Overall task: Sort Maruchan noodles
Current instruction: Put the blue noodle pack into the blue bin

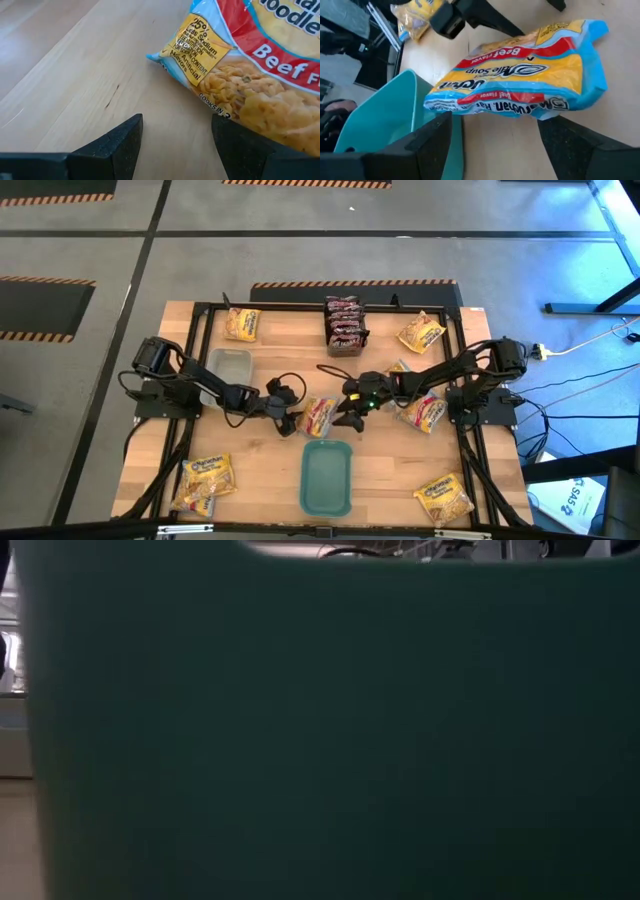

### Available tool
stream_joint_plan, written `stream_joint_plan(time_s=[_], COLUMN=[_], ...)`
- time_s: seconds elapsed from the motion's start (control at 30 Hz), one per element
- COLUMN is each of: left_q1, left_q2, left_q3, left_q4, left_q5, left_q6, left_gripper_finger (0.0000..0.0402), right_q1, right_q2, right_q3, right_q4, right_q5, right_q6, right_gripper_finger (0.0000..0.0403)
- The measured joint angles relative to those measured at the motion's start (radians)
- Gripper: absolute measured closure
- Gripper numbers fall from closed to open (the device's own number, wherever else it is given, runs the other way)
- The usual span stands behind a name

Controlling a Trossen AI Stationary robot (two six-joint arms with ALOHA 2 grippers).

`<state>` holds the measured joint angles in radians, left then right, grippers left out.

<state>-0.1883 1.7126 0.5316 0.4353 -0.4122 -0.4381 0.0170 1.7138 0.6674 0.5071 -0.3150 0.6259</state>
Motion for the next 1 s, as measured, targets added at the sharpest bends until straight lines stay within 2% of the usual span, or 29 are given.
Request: stream_joint_plan(time_s=[0.3,0.53,0.73,1.0], left_q1=[0.0,0.0,0.004,0.008], left_q2=[-0.001,-0.001,-0.001,-0.001], left_q3=[0.0,0.0,0.0,0.0], left_q4=[0.033,0.056,0.086,0.092], left_q5=[0.002,-0.001,-0.015,-0.011], left_q6=[0.003,0.003,0.004,0.006], left_gripper_finger=[0.0169,0.0169,0.0169,0.0169], right_q1=[-0.013,-0.018,-0.02,-0.021], right_q2=[0.04,0.04,0.086,0.165], right_q3=[0.007,0.046,0.096,0.142], right_q4=[0.025,0.023,0.021,0.012], right_q5=[0.168,0.319,0.325,0.277], right_q6=[0.1,0.045,-0.003,-0.014], right_gripper_finger=[0.0127,0.0127,0.0127,0.0127])
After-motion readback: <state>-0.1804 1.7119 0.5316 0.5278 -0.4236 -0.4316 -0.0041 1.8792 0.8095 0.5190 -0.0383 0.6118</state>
